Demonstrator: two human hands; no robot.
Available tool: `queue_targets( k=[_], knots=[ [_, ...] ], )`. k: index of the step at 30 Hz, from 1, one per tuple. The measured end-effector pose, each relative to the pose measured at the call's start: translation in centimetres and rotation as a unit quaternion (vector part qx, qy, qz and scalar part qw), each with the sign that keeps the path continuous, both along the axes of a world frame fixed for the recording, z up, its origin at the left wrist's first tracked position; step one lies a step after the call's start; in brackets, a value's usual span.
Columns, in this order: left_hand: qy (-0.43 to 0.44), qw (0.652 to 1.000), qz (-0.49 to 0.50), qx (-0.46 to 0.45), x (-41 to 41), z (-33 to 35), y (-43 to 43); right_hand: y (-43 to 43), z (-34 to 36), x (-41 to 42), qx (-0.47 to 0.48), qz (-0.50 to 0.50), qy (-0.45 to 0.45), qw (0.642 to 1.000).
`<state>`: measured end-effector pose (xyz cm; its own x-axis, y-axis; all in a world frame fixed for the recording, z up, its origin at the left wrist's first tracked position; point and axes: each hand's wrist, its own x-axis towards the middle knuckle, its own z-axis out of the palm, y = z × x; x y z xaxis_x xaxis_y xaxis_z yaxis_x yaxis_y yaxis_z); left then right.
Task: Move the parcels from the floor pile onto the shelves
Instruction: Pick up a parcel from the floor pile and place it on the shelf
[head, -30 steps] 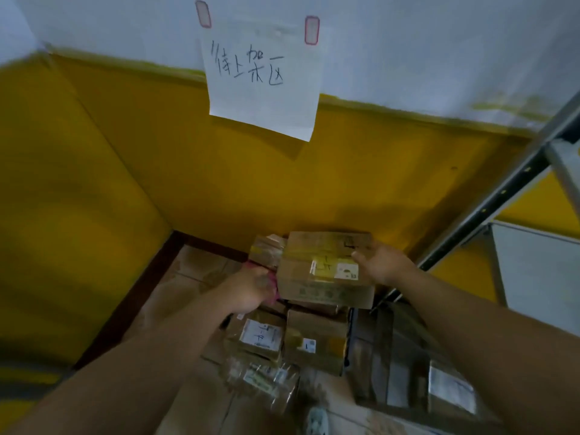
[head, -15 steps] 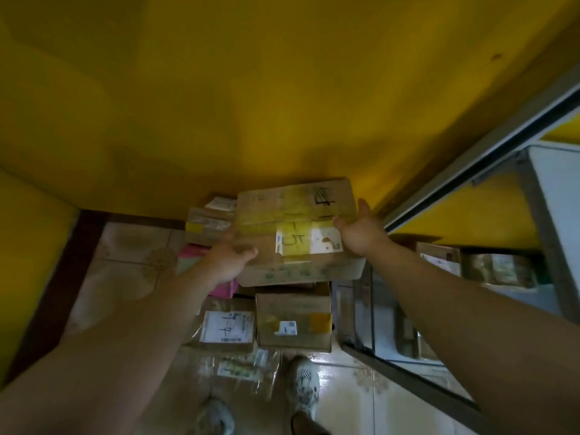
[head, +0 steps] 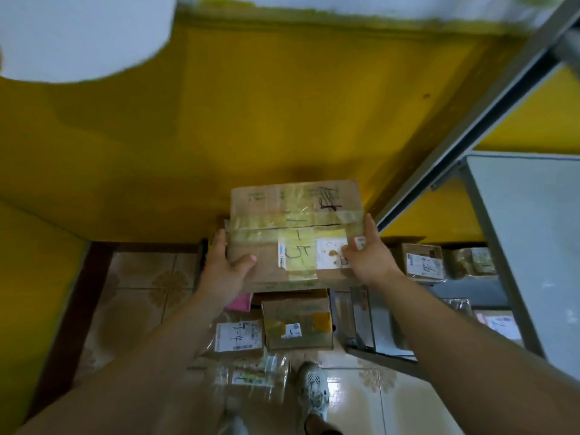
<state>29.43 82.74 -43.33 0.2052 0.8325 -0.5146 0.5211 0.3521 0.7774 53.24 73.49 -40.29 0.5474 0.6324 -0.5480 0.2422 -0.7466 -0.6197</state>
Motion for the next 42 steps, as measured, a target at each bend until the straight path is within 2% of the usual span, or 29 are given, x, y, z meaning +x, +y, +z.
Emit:
queue_targets(
  k=[3,7,11,19,22,28,36,38,42],
  knots=[
    [0.038,0.997,-0.004,0.06,-1.4,4.0,-0.4,-1.6,3.8,-2.1,0.017,0.012,-0.015,1.0],
    [-0.004,0.994,-0.008,0.113,-4.7,8.8,-1.7,-4.3,8.6,-5.7,0.1,-0.043,-0.051,0.993],
    [-0.043,0.986,-0.013,0.158,-7.4,13.9,-3.4,-7.1,12.8,-9.6,0.203,-0.11,-0.073,0.97],
    [-0.118,0.955,-0.045,0.27,-11.2,23.8,-6.6,-12.1,21.8,-12.8,0.309,-0.116,-0.102,0.939],
    [-0.15,0.945,0.0,0.29,-12.0,26.7,-8.5,-13.8,24.5,-12.8,0.357,-0.114,-0.108,0.921],
    [-0.124,0.925,0.085,0.35,-12.5,31.9,-15.1,-17.5,28.7,-12.2,0.443,-0.092,-0.071,0.889],
    [-0.115,0.897,0.151,0.398,-13.5,32.5,-23.0,-22.2,31.8,-12.9,0.505,-0.131,0.031,0.852],
    [-0.105,0.889,0.148,0.421,-13.6,33.2,-24.6,-23.2,32.0,-13.6,0.514,-0.131,0.054,0.846],
    [-0.096,0.881,0.109,0.449,-13.6,34.8,-27.5,-25.5,33.4,-14.6,0.528,-0.104,0.04,0.842]
  ],
)
